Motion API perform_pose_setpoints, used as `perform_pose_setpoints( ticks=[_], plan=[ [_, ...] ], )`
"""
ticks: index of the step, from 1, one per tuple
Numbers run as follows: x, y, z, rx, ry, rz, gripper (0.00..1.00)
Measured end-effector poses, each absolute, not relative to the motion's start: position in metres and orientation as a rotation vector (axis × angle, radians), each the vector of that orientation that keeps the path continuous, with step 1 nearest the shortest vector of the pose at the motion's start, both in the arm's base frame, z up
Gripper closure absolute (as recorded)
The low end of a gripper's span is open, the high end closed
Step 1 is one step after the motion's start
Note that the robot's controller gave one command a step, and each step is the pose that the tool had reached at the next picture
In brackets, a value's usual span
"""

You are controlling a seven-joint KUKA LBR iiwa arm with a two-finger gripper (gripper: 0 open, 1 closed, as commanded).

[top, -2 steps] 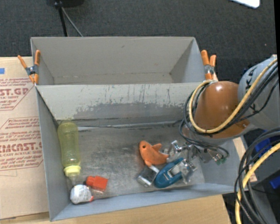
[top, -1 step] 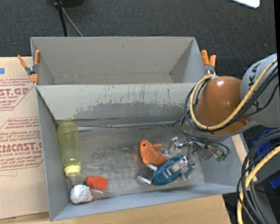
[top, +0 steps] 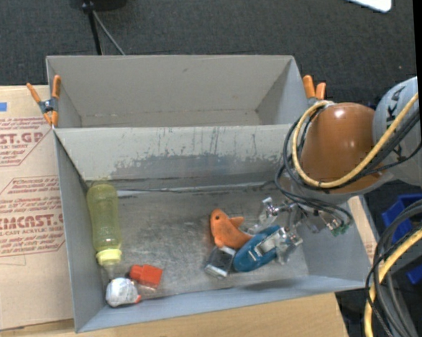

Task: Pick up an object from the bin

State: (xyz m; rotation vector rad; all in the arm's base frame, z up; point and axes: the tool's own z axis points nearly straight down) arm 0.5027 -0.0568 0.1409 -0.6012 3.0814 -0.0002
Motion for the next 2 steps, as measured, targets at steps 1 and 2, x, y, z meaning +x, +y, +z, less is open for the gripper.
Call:
perform_pose_setpoints(
  ticks=[1, 2],
  plan=[
    [0.5, -0.058, 0.162, -0.597, 3.091, 0.004, 1.0],
    [0.505, -0.057, 0.211, -0.604, 3.087, 0.003, 1.0]
  ],
)
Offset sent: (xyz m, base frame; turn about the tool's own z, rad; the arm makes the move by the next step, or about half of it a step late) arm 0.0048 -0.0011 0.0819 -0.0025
